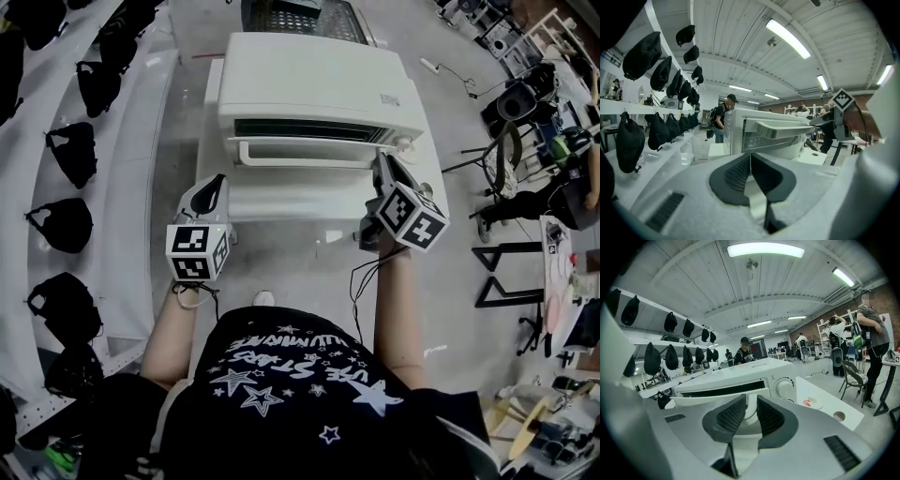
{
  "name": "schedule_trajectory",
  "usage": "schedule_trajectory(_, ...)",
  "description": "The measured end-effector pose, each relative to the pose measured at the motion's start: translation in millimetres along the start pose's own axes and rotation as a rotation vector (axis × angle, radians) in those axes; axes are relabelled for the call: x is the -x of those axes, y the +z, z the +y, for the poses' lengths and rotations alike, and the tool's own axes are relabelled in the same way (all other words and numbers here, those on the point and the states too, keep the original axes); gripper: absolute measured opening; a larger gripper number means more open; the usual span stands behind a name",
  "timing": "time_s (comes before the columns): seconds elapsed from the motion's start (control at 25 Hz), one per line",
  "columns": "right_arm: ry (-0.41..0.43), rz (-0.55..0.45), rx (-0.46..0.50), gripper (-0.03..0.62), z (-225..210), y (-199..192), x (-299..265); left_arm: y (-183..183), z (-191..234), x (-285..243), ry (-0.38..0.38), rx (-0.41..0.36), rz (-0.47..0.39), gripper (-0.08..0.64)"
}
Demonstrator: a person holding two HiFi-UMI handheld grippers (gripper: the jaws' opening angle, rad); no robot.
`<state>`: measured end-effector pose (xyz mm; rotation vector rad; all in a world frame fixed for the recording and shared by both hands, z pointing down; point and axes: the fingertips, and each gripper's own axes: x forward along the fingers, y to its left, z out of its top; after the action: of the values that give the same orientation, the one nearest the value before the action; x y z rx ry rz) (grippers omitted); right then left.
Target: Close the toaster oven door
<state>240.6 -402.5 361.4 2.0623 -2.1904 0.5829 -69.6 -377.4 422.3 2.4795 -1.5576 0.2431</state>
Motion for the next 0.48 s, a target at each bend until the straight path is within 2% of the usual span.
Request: schedule_trajectory(0.48, 0.004, -0.014, -0.002, 0.077, 3, 19, -26, 10, 1, -19, -0.015, 0.015, -0.011, 0.023)
